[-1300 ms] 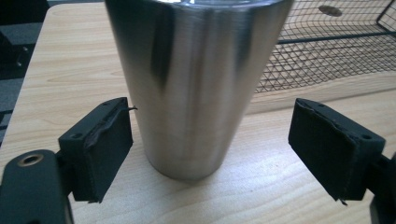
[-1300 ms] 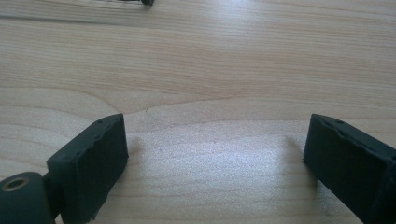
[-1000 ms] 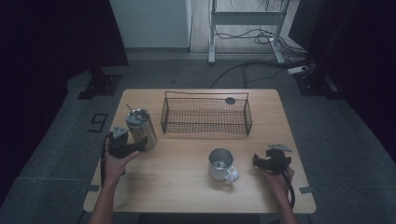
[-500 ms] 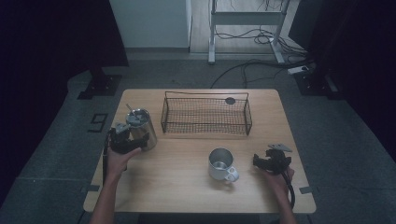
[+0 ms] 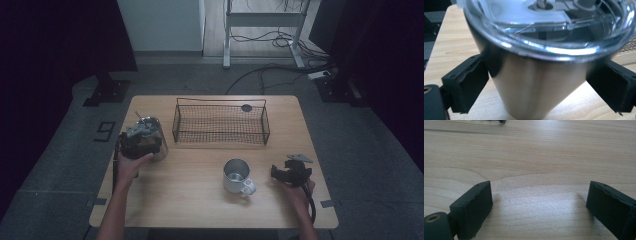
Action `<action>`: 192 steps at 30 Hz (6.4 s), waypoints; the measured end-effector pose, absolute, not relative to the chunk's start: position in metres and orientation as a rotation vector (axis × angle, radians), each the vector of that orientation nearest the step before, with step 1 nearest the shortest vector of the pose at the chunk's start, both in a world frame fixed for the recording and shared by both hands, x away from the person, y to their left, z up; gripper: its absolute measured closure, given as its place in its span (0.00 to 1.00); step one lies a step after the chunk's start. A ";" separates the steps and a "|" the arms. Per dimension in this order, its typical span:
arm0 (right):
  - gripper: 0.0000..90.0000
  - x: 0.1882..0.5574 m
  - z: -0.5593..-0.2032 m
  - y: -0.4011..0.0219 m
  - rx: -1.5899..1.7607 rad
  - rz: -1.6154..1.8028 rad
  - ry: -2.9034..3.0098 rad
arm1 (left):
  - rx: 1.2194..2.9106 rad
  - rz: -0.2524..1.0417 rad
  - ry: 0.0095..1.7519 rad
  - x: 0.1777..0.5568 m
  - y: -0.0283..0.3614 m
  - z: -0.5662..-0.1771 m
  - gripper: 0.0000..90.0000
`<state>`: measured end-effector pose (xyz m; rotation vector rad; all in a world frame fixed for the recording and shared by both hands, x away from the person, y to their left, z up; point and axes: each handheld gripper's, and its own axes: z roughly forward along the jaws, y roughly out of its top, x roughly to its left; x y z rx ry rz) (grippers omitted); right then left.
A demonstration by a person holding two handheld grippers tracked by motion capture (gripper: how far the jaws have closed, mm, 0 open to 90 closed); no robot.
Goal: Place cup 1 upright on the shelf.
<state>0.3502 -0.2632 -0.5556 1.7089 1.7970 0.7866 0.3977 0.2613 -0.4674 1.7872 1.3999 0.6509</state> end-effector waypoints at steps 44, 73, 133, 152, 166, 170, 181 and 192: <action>0.07 0.350 -0.556 -0.263 1.708 0.787 1.797 | 1.838 0.698 1.399 0.414 0.251 -0.470 0.05; 0.08 0.350 -0.556 -0.263 1.708 0.786 1.795 | 1.790 0.723 1.326 0.398 0.244 -0.429 0.05; 0.09 0.350 -0.556 -0.264 1.708 0.788 1.788 | 1.733 0.731 1.280 0.411 0.210 -0.370 0.05; 0.10 0.350 -0.556 -0.264 1.709 0.789 1.783 | 1.745 0.704 1.271 0.422 0.200 -0.363 0.05; 0.10 0.350 -0.556 -0.264 1.709 0.789 1.783 | 1.763 0.693 1.260 0.432 0.183 -0.362 0.05; 0.10 0.350 -0.556 -0.264 1.707 0.789 1.784 | 1.768 0.688 1.259 0.436 0.177 -0.364 0.05; 0.10 0.350 -0.556 -0.264 1.708 0.793 1.779 | 1.780 0.682 1.247 0.451 0.163 -0.367 0.05; 0.11 0.350 -0.556 -0.264 1.708 0.793 1.777 | 1.791 0.674 1.263 0.464 0.158 -0.371 0.05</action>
